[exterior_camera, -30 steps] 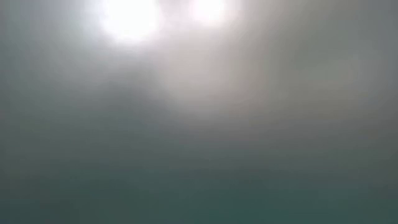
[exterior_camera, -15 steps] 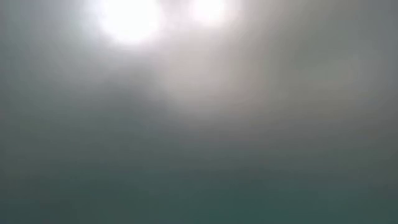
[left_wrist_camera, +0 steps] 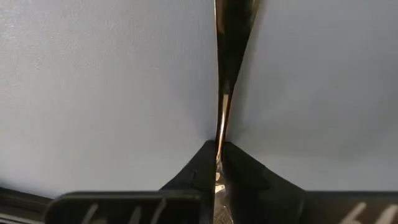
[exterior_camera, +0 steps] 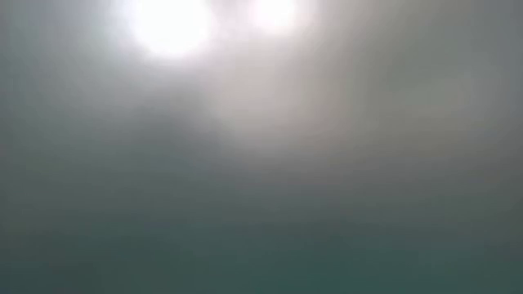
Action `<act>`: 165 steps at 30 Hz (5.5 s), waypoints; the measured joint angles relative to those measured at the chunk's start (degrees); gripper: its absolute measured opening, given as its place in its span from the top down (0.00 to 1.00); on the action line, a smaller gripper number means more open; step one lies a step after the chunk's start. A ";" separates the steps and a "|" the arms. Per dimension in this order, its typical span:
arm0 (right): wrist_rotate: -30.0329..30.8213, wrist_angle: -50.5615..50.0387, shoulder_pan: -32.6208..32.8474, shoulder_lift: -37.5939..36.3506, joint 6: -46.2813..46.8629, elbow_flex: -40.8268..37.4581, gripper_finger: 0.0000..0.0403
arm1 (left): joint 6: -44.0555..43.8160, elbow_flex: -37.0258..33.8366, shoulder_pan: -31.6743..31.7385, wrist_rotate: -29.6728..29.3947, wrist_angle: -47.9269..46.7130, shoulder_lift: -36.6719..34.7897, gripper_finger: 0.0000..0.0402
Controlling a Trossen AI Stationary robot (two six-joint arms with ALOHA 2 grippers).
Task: Sort silverware by color (type)
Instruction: Put the black spoon into the yellow bin, then return to Home Position
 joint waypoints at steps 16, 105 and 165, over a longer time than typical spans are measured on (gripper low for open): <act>0.02 0.00 -0.02 0.00 0.00 0.00 0.75 | -7.97 2.35 -1.31 3.42 -7.74 -15.16 1.00; 0.02 0.63 0.00 -0.02 0.00 0.00 0.75 | -56.05 7.41 -70.30 -29.50 14.80 -23.36 0.70; 0.02 1.11 -0.02 -0.02 0.00 0.00 0.75 | -51.13 -60.28 -70.03 -30.03 85.58 -79.21 0.70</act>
